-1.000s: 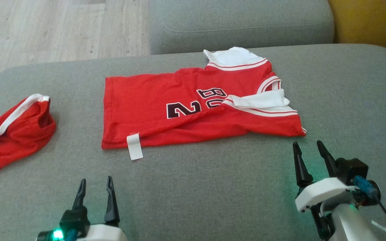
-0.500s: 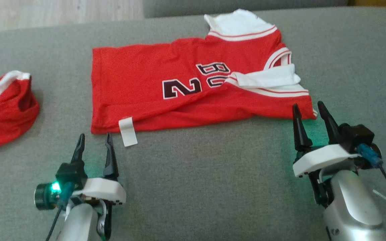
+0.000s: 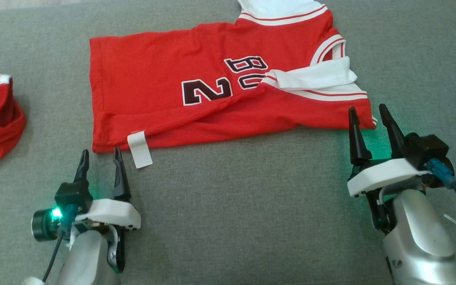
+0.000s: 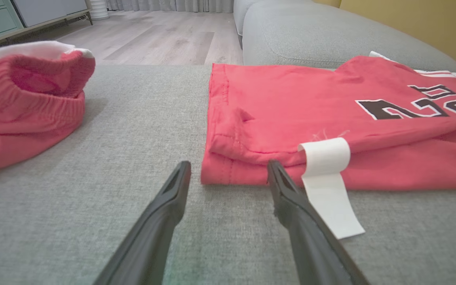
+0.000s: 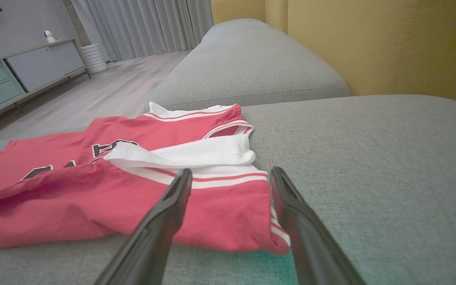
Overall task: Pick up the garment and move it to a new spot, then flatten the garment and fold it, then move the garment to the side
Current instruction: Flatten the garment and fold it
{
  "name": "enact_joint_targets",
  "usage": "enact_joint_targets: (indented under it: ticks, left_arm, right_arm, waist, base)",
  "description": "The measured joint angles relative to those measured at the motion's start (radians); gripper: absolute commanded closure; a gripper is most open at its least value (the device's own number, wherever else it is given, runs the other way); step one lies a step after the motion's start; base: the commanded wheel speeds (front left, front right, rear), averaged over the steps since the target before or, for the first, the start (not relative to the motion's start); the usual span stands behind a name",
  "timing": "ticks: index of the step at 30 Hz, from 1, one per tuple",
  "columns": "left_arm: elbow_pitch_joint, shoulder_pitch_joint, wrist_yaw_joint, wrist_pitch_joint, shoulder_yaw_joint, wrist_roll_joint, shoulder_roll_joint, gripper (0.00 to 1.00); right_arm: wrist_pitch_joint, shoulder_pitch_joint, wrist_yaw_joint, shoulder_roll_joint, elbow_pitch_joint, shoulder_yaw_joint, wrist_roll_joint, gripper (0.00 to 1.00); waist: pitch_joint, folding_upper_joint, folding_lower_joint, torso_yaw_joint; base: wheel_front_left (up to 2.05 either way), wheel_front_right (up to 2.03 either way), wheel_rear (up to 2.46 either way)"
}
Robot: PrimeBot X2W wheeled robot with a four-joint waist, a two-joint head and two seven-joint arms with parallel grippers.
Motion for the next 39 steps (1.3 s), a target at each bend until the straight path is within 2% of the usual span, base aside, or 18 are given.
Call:
enact_joint_targets:
  ticks: [13, 21, 28, 29, 30, 32, 33, 34, 35, 36, 39]
  left_arm:
    - [0.02, -0.042, -0.005, 0.0, 0.017, 0.0, 0.0, 0.0]
    - [0.065, -0.082, -0.01, -0.002, -0.008, -0.002, 0.0, 0.0]
    - [0.128, -0.121, -0.037, -0.017, -0.037, -0.04, 0.002, 0.0]
    - [0.142, -0.128, -0.046, -0.018, -0.04, -0.047, 0.002, 0.0]
    - [0.158, -0.137, -0.055, -0.02, -0.045, -0.055, 0.002, 0.0]
    - [0.192, -0.154, -0.066, -0.028, -0.056, -0.07, 0.004, 0.0]
    - [0.212, -0.164, -0.072, -0.031, -0.066, -0.08, 0.005, 0.18]
    - [0.231, -0.177, -0.08, -0.035, -0.07, -0.09, 0.005, 0.54]
    - [0.245, -0.186, -0.081, -0.035, -0.073, -0.095, 0.005, 0.75]
    - [0.258, -0.194, -0.089, -0.035, -0.076, -0.1, 0.006, 1.0]
    - [0.266, -0.2, -0.096, -0.034, -0.079, -0.114, 0.009, 1.0]
  right_arm:
    - [0.0, -0.04, 0.0, 0.0, 0.035, -0.03, -0.013, 0.0]
    - [-0.003, -0.085, 0.0, 0.0, 0.192, -0.064, -0.054, 0.0]
    - [-0.015, -0.158, 0.0, -0.008, 0.288, -0.051, -0.03, 0.0]
    - [-0.018, -0.164, 0.0, -0.013, 0.3, -0.039, -0.023, 0.27]
    - [-0.023, -0.17, 0.0, -0.02, 0.311, -0.021, -0.01, 0.97]
    - [-0.023, -0.183, 0.0, -0.026, 0.326, 0.008, 0.014, 1.0]
    - [-0.023, -0.187, 0.0, -0.025, 0.33, 0.019, 0.026, 1.0]
    - [-0.023, -0.187, 0.0, -0.023, 0.332, 0.025, 0.037, 1.0]
    - [-0.023, -0.187, 0.0, -0.023, 0.333, 0.03, 0.039, 1.0]
    - [-0.023, -0.187, 0.0, -0.024, 0.332, 0.031, 0.048, 1.0]
    - [-0.022, -0.185, 0.0, -0.024, 0.325, 0.036, 0.073, 1.0]
  waist:
    - [0.041, 0.0, 0.0, -0.003]
    - [0.067, 0.0, -0.0002, 0.006]
    - [0.082, 0.0001, -0.0005, 0.014]
    - [0.083, 0.0001, -0.0005, 0.015]
    - [0.083, 0.0001, -0.0005, 0.016]
    - [0.084, 0.0001, -0.0005, 0.017]
    - [0.083, 0.0001, -0.0005, 0.017]
    - [0.082, 0.0001, -0.0005, 0.017]
    - [0.081, 0.0001, -0.0004, 0.017]
    - [0.08, 0.0001, -0.0003, 0.017]
    - [0.073, 0.0001, -0.0001, 0.02]
  base:
    - [0.0, 0.0, 0.0]
    - [0.0, 0.0, 0.0]
    - [0.0, 0.0, 0.0]
    - [0.0, 0.0, 0.0]
    - [0.0, 0.0, 0.0]
    - [0.0, 0.0, 0.0]
    - [0.0, 0.0, 0.0]
    - [0.0, 0.0, 0.0]
    - [0.0, 0.0, 0.0]
    - [0.0, 0.0, 0.0]
    - [0.0, 0.0, 0.0]
